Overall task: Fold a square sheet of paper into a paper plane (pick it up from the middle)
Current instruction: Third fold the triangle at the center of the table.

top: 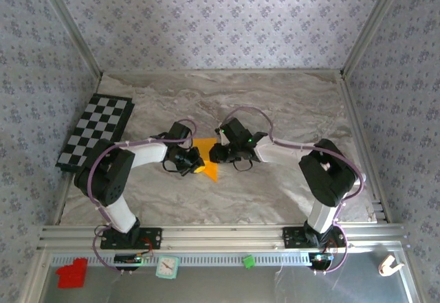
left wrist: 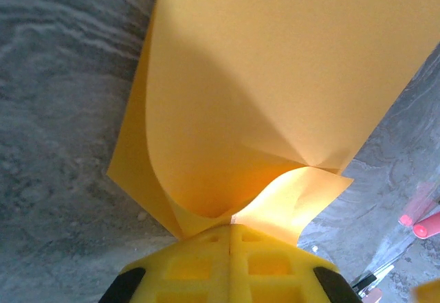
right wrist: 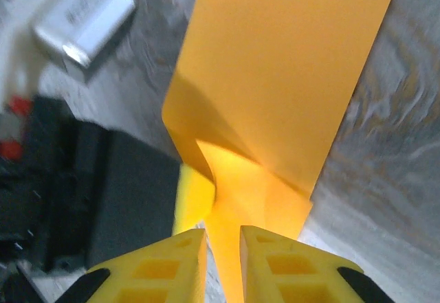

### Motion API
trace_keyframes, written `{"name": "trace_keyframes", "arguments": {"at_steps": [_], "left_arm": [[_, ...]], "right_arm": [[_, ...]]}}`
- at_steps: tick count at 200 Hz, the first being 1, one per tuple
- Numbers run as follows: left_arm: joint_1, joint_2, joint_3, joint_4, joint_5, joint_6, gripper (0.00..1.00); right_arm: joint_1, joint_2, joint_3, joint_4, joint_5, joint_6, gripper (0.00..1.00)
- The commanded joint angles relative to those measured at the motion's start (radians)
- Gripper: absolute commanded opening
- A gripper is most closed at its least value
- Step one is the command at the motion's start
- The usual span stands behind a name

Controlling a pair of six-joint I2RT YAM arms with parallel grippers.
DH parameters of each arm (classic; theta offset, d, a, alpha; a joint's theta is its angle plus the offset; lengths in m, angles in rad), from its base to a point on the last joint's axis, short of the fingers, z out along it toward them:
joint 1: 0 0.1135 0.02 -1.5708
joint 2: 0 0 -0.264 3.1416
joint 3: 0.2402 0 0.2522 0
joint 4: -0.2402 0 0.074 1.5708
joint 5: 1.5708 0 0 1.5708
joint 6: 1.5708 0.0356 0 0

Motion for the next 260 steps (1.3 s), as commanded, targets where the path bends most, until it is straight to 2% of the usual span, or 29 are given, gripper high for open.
{"name": "trace_keyframes", "arguments": {"at_steps": [1, 186, 260], "left_arm": [[-0.005, 0.029, -0.051, -0.065, -0.089, -0.005, 0.05], [-0.005, -0.008, -0.035, -0.040, -0.062, -0.028, 0.06], [-0.005, 0.032, -0.030, -0.071, -0.086, -0.027, 0.06]], "right_arm": [[0.031, 0.009, -0.015, -0.012, -0.073, -0.042, 0.18], [0.065, 0.132, 0.036, -0.073, -0.112, -0.088, 0.13], [0.079, 0.021, 0.020, -0.085, -0.048, -0.131, 0.13]]}}
